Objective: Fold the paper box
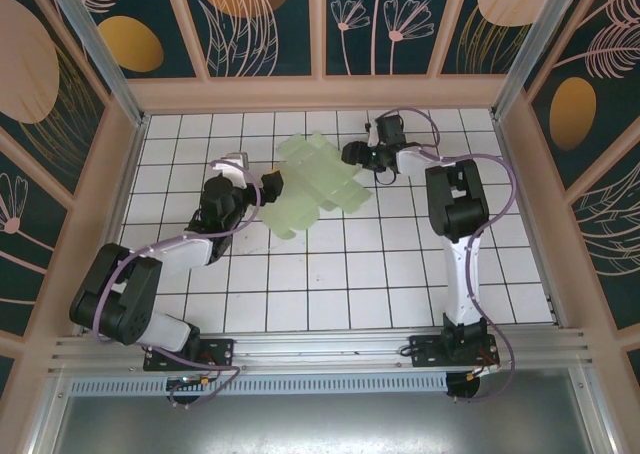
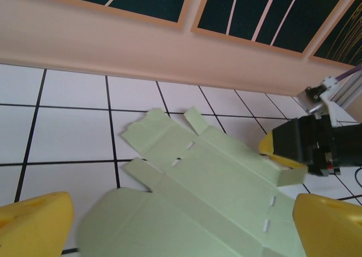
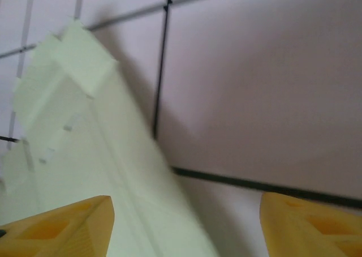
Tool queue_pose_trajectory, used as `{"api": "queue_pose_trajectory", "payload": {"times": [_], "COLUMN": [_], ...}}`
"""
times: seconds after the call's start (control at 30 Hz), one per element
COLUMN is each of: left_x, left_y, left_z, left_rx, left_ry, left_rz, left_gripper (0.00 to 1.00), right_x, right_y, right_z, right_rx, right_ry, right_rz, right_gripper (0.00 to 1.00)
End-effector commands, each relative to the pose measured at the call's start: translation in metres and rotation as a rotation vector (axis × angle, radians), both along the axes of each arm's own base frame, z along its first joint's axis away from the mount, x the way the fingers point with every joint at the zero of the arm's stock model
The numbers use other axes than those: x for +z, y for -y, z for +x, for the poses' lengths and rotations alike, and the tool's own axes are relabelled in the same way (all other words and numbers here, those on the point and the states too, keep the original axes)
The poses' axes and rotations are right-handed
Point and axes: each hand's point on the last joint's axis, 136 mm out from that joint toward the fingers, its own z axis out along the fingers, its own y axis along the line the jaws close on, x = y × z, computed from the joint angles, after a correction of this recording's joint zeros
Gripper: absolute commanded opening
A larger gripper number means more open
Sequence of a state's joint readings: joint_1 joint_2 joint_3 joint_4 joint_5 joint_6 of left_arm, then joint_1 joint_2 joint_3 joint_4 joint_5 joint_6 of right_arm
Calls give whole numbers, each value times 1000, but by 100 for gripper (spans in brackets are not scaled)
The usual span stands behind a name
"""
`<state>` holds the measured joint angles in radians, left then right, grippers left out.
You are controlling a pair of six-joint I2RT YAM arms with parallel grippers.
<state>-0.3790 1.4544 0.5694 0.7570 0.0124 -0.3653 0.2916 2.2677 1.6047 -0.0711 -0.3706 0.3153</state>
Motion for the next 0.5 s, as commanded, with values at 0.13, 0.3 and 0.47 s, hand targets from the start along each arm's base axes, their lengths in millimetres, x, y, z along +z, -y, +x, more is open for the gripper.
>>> {"api": "queue_pose_trajectory", "payload": {"times": [0.13,0.3,0.47], "left_x": [-10,-24,-34], "left_y": [-9,-19,-16], "left_z": [-31,-49,-62], "left_rx": [19,54,13], "left_ry": [-72,-108,-133], "left_rz": [-90,-132,-127], "left_gripper": [99,99,99], "right_x": [-6,-10,1], "right_y": [-3,-6,-21], "right_z": [-68,-120,-161], "right_rx": [35,44,68], "right_ry": [-43,-49,-10], "right_rz": [-23,-49,-73], "right_gripper": [67,66,62]}}
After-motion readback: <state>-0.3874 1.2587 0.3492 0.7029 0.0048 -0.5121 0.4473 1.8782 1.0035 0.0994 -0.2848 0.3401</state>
